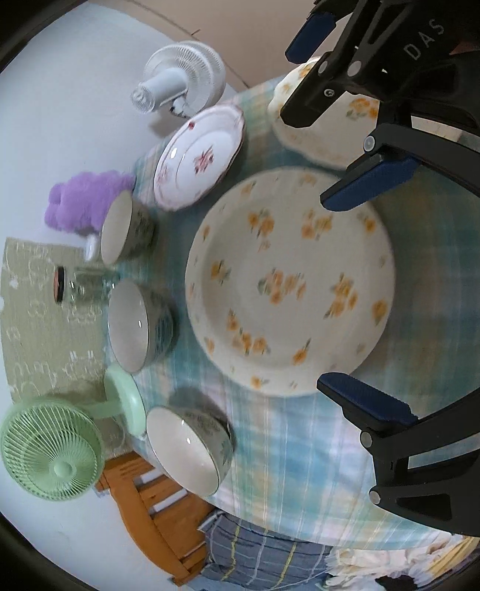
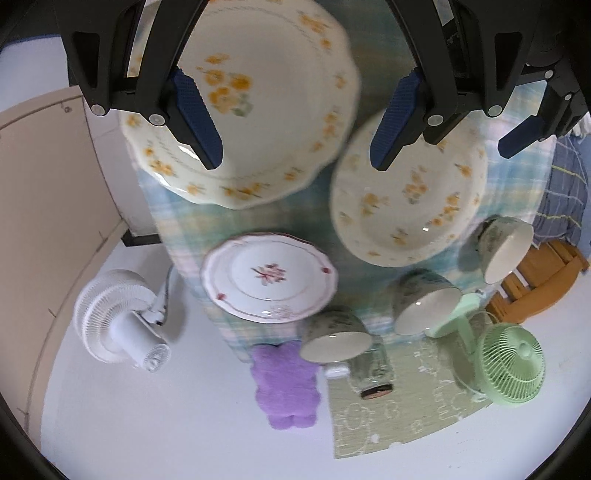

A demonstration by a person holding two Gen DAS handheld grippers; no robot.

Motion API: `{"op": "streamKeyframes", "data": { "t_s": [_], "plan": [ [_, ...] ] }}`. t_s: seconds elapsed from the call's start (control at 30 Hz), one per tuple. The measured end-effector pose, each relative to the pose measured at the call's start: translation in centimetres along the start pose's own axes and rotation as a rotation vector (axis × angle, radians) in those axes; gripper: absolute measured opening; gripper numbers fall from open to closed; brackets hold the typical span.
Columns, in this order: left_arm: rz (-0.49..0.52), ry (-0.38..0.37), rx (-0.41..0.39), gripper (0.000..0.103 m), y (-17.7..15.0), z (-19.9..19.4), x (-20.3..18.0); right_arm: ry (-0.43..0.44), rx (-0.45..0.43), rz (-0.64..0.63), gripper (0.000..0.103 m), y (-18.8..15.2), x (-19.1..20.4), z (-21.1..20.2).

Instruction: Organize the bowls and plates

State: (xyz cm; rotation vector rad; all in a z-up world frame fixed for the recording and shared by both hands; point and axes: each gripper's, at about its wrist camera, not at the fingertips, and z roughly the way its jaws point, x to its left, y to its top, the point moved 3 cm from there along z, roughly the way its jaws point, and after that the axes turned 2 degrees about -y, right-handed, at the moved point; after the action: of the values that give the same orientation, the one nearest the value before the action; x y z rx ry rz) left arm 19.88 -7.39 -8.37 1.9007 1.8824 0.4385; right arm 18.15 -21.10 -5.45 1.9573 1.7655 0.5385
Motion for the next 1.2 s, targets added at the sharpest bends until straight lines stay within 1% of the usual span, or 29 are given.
{"op": "streamKeyframes", "data": {
  "t_s": [0.1,0.3,0.57,0.67,0.87,0.9,0.93,1.07,1.2],
  "plan": [
    [-0.005,0.014,-0.006,0.090,1.1,1.2,1.4,0.014,0.001,-0.006,0.084,0.9,1.6,1.2],
    [-0.014,0.028,0.008,0.089,2.6,4.0,2.9,0.017,0.010,-0.027,0.084,2.6,4.3,4.6],
    [-0.024,0.068,0.027,0.087,4.1,7.8,4.2,-0.020,0.046,-0.009,0.084,3.9,5.4,9.0],
    [-0.026,0.066,0.049,0.086,4.2,8.8,4.5,-0.020,0.068,-0.009,0.083,4.0,5.5,10.4],
    [-0.027,0.059,0.085,0.083,3.9,9.9,4.6,-0.001,0.126,0.011,0.078,3.6,5.5,12.3],
    [-0.026,0.055,0.079,0.083,3.8,9.9,4.7,-0.002,0.134,0.013,0.076,3.5,5.7,12.5],
    [-0.025,0.053,0.080,0.083,3.8,9.8,4.7,-0.004,0.135,0.016,0.075,3.4,5.8,12.6],
    [-0.023,0.047,0.084,0.081,3.8,9.7,5.0,-0.027,0.126,0.011,0.074,3.4,6.1,12.5],
    [-0.028,0.051,0.098,0.080,3.7,9.4,5.5,-0.039,0.136,0.012,0.074,3.2,6.6,12.3]
  ]
}}
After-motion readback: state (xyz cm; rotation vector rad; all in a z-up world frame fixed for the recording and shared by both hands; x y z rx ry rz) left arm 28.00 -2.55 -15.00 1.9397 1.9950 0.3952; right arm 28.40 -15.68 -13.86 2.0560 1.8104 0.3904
